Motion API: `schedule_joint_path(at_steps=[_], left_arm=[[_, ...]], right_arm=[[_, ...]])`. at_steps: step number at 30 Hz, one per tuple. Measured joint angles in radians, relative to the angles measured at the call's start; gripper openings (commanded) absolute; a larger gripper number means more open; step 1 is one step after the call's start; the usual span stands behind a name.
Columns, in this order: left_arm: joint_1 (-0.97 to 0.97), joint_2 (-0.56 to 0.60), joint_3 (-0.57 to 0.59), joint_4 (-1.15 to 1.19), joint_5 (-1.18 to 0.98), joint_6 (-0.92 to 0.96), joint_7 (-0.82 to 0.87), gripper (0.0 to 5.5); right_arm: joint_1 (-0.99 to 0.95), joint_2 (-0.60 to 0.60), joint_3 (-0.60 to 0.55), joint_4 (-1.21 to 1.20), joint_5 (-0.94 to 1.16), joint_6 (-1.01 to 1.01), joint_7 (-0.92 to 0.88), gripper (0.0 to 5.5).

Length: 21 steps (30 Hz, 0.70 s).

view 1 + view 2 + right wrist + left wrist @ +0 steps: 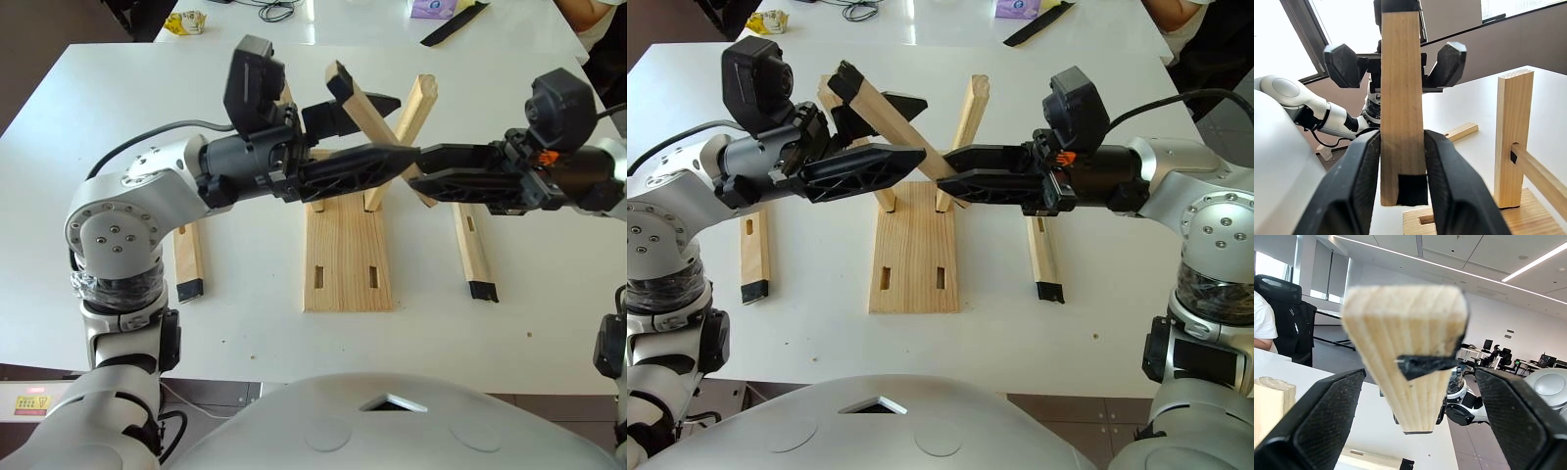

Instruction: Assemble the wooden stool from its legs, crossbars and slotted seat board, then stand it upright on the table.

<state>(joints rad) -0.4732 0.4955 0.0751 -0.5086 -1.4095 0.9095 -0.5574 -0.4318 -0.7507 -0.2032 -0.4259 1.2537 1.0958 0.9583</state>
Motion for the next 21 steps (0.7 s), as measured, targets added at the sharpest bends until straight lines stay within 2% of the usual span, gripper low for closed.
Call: schedule_joint_path(at_steps=[2,5,16,19,21], left_arm=[[0.006,0.001,-0.001,-0.005,0.008,-0.007,-0.01,4.11],[0.021,0.003,-0.01,-0.012,0.024,-0.009,-0.02,3.69],[0.024,0.003,-0.024,-0.019,0.04,-0.028,-0.029,1.65],[0.024,0.003,-0.026,-0.019,0.042,-0.028,-0.026,1.3],[0.024,0.003,-0.029,-0.019,0.044,-0.028,-0.025,1.3]], right_arm=[[0.0,0.0,0.002,-0.003,0.002,0.0,-0.006,1.32],[0.001,0.0,0.006,-0.01,0.003,0.0,-0.011,1.32],[0.028,-0.009,0.029,-0.018,-0.016,-0.026,0.005,1.32],[0.03,-0.016,0.042,-0.021,-0.024,-0.033,0.022,1.32],[0.032,-0.022,0.045,-0.021,-0.035,-0.039,0.031,1.32]])
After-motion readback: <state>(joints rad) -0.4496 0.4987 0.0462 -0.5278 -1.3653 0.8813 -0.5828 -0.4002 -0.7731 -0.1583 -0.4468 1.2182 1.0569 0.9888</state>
